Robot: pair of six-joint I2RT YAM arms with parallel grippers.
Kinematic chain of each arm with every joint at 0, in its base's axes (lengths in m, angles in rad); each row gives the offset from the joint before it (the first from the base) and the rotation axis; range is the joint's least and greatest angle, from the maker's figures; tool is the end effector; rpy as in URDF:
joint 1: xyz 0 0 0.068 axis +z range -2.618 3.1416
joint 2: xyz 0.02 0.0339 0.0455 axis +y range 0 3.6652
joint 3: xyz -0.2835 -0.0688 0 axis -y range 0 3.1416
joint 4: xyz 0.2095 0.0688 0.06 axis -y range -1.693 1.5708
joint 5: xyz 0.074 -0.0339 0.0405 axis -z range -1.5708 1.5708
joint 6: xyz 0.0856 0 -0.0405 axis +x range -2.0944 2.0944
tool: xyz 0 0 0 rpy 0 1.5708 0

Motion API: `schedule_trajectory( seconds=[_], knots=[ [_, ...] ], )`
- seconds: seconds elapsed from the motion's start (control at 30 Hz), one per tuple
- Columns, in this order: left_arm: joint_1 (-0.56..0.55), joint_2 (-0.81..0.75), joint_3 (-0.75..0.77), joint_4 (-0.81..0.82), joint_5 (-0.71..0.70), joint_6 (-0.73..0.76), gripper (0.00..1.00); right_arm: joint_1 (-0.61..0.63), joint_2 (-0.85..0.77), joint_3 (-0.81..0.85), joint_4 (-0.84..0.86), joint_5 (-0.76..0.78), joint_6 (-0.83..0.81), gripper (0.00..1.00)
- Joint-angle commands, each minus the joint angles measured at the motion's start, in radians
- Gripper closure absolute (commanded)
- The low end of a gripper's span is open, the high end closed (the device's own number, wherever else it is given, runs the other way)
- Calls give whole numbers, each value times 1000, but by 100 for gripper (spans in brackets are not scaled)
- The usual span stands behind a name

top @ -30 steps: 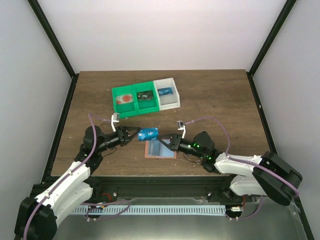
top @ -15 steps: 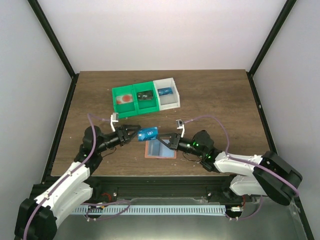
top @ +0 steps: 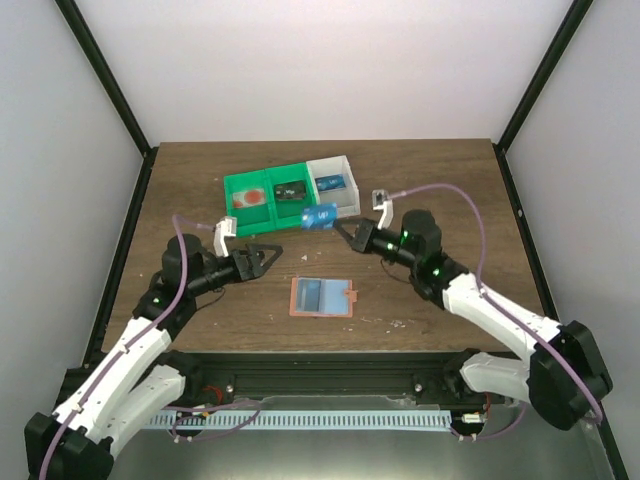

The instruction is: Take the credit cards out of the card holder

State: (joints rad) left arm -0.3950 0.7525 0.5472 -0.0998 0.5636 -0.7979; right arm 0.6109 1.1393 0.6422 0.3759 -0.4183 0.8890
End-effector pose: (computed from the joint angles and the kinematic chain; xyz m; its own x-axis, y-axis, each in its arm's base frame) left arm 0.1393 -0.1076 0.2793 -0.7632 -0.3375 -0.5511 0.3570 0.4906 -0.7949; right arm 0.1974 0.1807 0.3054 -0.7258 0.3579 -0.5874 -0.4616 0.3798 0.8017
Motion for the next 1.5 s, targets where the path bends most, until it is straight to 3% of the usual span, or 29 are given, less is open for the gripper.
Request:
schedule_trajectory(
  seconds=[0.0, 0.27, 0.77, 1.13, 1.47],
  knots=[
    [4, -3, 70, -192, -55, 213, 0, -100, 74, 185, -275, 18, -232, 99],
    [5, 2, 85, -251, -62, 311, 0, -258, 355, 490, -440, 43, -416, 100],
    [5, -21, 81, -253, -37, 328, 0, -291, 847, 911, -518, 36, -487, 100],
    [5, -6, 82, -255, -36, 330, 0, -291, 1060, 1107, -524, -12, -474, 99],
    [7, 7, 85, -256, -39, 333, 0, -291, 1135, 1187, -549, -9, -469, 100]
  ],
)
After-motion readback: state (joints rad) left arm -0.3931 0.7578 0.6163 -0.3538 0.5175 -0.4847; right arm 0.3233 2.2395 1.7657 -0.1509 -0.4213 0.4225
